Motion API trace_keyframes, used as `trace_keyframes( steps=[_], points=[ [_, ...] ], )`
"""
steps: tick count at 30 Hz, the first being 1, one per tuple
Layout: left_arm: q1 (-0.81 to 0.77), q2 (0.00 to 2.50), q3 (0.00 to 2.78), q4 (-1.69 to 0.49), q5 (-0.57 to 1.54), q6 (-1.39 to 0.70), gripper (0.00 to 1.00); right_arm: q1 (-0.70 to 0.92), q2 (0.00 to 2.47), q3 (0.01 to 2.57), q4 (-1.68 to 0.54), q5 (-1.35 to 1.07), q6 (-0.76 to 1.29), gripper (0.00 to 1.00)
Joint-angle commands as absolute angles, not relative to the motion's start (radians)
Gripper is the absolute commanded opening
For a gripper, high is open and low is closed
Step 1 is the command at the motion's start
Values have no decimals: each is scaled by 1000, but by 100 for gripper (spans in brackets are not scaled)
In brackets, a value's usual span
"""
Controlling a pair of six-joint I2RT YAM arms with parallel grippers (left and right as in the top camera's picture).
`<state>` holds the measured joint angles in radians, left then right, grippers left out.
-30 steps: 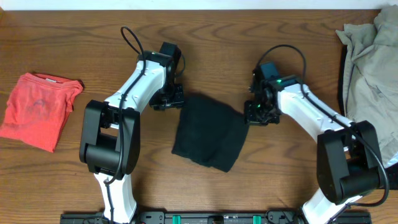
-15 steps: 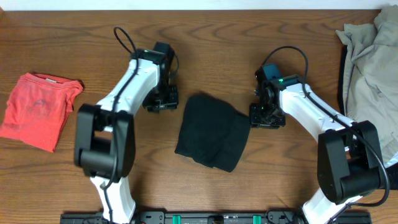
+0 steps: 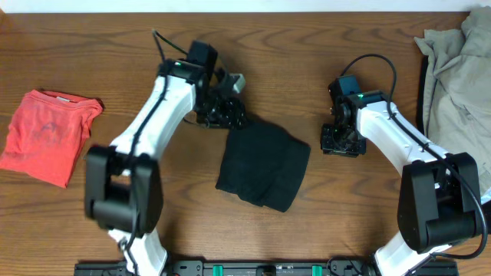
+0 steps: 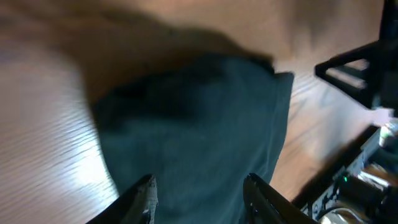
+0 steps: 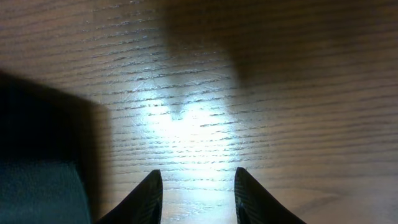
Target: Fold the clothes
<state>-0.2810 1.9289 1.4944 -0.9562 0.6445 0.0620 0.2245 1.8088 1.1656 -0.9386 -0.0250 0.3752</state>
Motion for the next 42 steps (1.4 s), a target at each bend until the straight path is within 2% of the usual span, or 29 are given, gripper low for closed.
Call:
trace_keyframes(
  steps=[1,4,9,18,21,23,25,26,34,39,42],
  points=[
    [-281,2017,1473,-955,708,135,47,223,1785,1170,-943,-19,389,37],
    [-268,2084,1473,-934,632,133,41,223,1785,1170,-958,-19,388,37],
    [-229,2127,1473,-879,398,-29,41,223,1785,1170,-966,-19,377,37],
    [-211,2079,1497,-946,392,-46,42,223,1785,1170,-963,-18,369,38],
    [-212,2016,1506,-970,396,-47,51,223,1785,1170,-962,-18,365,38],
    [-212,1969,1506,-988,395,-46,63,223,1785,1170,-961,-18,365,38],
    [-211,1935,1506,-1015,393,-46,96,223,1785,1170,-962,-18,365,38],
    [-211,1926,1505,-1029,388,-46,100,223,1785,1170,-962,-18,365,39],
    [-212,1934,1441,-1078,444,16,98,223,1785,1170,-961,-10,365,39],
    [-212,1936,1314,-974,455,29,98,223,1785,1170,-962,-11,365,40],
    [-212,1936,1241,-896,557,77,98,223,1785,1170,-962,-11,365,40]
  ],
)
